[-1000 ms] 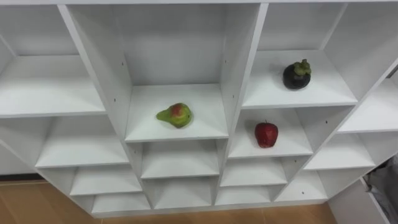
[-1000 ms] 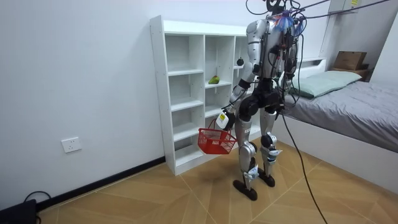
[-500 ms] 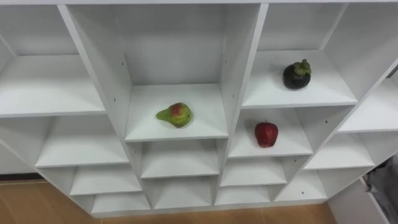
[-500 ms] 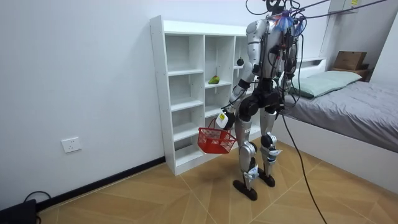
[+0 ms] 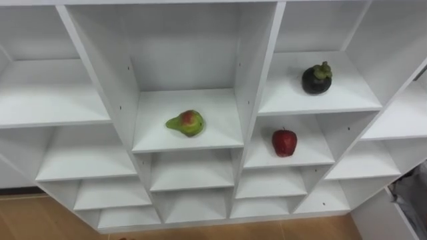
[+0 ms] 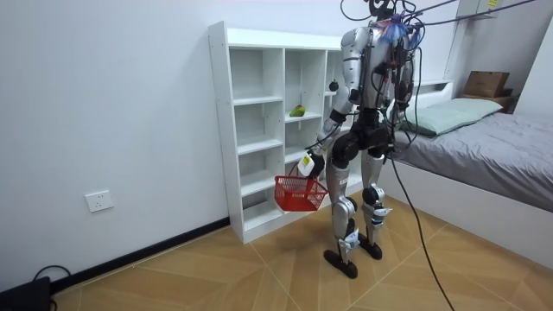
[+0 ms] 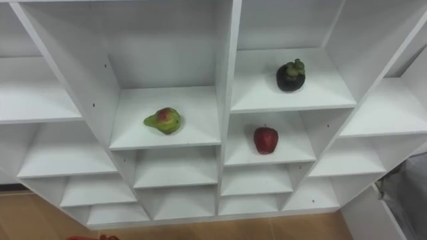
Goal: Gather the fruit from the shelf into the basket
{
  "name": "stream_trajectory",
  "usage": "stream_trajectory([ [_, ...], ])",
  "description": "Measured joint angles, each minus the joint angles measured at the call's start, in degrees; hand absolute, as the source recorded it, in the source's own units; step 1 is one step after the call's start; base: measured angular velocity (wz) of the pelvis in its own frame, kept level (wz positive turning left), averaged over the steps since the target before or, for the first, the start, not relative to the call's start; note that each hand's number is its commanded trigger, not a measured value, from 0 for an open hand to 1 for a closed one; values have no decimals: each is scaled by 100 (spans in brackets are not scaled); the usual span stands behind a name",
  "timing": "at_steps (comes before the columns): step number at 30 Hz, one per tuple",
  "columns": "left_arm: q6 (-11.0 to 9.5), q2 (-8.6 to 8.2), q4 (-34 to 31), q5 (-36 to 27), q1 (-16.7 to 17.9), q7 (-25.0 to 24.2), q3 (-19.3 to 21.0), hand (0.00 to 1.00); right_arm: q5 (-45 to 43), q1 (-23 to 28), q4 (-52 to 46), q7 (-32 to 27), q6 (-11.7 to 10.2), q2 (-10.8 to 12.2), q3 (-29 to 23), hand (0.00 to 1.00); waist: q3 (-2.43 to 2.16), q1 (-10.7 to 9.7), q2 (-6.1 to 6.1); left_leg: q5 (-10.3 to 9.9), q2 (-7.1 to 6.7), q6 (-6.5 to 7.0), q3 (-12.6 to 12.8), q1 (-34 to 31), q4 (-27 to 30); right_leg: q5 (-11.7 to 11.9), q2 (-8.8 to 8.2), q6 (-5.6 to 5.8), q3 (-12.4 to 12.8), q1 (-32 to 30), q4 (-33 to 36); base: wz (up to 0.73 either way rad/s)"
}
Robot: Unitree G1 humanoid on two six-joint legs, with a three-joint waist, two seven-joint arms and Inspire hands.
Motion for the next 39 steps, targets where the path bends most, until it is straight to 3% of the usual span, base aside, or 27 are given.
stream_trajectory([
  [4,-6,0,-11,-20,-78,8,-64,100,-257,229,-678,-284,14,32,1,0,-12,-2,-6,0,1,0,11,-24,1,0,-1,0,-7,-31,9,-1],
  [9,-114,-31,-64,-13,-97,43,-84,100,-811,611,-2310,-667,-7,40,-42,0,-23,-6,35,0,10,0,134,-16,0,0,8,0,97,-103,76,-13],
  [12,-232,-29,-126,-17,-123,48,-114,100,-951,784,-3225,-890,-100,57,-39,0,-6,-41,81,-4,9,7,139,-14,-7,0,6,1,115,-115,80,-1],
  [17,-292,-44,-192,-81,-98,148,-139,100,-896,1179,-4893,-1192,-248,81,-36,0,-27,-53,82,-5,12,8,170,-58,-17,4,20,3,204,-201,94,-6],
  [20,-336,-44,-273,-139,-61,260,-188,100,-753,1241,-5260,-1281,-370,90,-12,0,-29,-120,76,-5,11,8,177,-53,-17,4,20,3,221,-204,92,-2],
  [25,-534,-34,-333,-134,2,288,-192,100,-768,1423,-6086,-1478,-391,100,-18,0,-31,-173,96,-6,11,8,233,-54,-19,5,27,3,262,-215,87,-5],
  [32,-546,-26,-347,-154,54,290,-401,100,-785,1440,-7012,-1891,-515,94,-20,0,-31,-181,139,-10,20,8,299,-78,-37,9,40,6,315,-302,132,-3],
  [39,-577,-24,-347,-249,101,396,-436,100,-776,1427,-7185,-2223,-666,95,-14,0,-47,-172,155,-11,27,7,372,-95,-39,8,51,6,391,-388,209,-6],
])
